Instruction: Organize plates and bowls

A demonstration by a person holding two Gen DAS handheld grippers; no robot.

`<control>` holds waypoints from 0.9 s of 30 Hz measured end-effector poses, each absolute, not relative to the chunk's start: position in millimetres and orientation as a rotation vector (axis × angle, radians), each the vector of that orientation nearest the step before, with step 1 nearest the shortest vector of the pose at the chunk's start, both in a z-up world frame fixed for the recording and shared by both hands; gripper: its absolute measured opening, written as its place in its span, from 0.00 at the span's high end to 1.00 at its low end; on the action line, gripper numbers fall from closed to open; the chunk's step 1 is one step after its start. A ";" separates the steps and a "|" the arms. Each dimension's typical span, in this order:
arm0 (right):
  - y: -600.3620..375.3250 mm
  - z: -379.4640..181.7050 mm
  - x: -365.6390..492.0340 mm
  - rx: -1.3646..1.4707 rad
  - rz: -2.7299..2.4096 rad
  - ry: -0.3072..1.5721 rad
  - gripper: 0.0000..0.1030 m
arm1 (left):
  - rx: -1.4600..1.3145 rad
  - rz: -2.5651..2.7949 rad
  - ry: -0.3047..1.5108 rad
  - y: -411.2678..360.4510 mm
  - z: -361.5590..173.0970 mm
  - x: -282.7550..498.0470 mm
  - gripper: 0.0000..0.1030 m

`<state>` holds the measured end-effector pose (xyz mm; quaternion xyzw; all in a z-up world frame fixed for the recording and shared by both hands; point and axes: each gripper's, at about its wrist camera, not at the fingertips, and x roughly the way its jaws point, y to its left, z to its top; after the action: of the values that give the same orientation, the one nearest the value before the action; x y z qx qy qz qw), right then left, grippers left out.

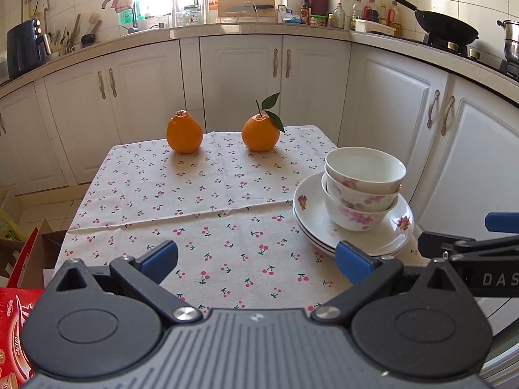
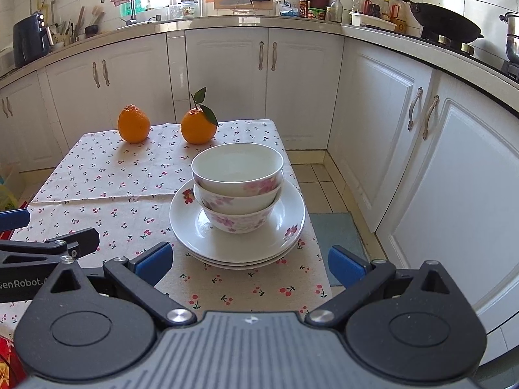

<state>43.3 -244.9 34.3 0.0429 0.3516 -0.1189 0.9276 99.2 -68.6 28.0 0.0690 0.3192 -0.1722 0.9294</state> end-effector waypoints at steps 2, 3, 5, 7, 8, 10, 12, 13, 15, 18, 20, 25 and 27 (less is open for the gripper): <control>-244.7 34.4 43.0 0.088 -0.242 0.719 0.00 | 0.140 -0.353 0.655 -68.6 28.3 99.3 0.01; -244.9 34.3 42.6 0.087 -0.242 0.718 0.00 | 0.139 -0.352 0.655 -68.8 28.3 99.1 0.01; -245.0 34.3 42.5 0.087 -0.242 0.718 0.00 | 0.139 -0.351 0.658 -68.7 28.7 99.5 0.01; -244.9 34.5 42.3 0.086 -0.242 0.716 0.00 | 0.138 -0.350 0.659 -68.9 28.9 99.7 0.01; -244.9 34.8 42.4 0.086 -0.242 0.716 0.00 | 0.138 -0.350 0.660 -69.0 29.0 99.9 0.01; -244.8 35.0 42.0 0.087 -0.243 0.715 0.00 | 0.137 -0.349 0.660 -69.0 29.1 99.8 0.01; -244.8 35.1 42.0 0.086 -0.243 0.715 0.00 | 0.137 -0.349 0.660 -69.2 29.2 100.1 0.01; -244.8 35.1 42.0 0.087 -0.243 0.715 0.00 | 0.137 -0.349 0.660 -69.3 29.5 100.3 0.01; -245.1 35.5 42.1 0.087 -0.242 0.714 0.00 | 0.137 -0.350 0.660 -69.2 29.4 100.2 0.01; -244.8 36.1 42.2 0.084 -0.242 0.712 0.00 | 0.136 -0.348 0.663 -69.0 29.2 101.0 0.01; -244.4 36.3 42.3 0.079 -0.245 0.710 0.00 | 0.137 -0.347 0.663 -69.2 28.9 100.9 0.01; -243.8 36.6 42.4 0.079 -0.245 0.712 0.00 | 0.134 -0.345 0.666 -68.4 28.5 101.9 0.01; -243.9 36.6 42.5 0.079 -0.246 0.712 0.00 | 0.133 -0.346 0.667 -68.2 28.4 102.5 0.01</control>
<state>42.5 -243.9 36.6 0.0387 0.3477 -0.1200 0.9291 102.5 -68.2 28.4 0.0650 0.3256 -0.1686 0.9281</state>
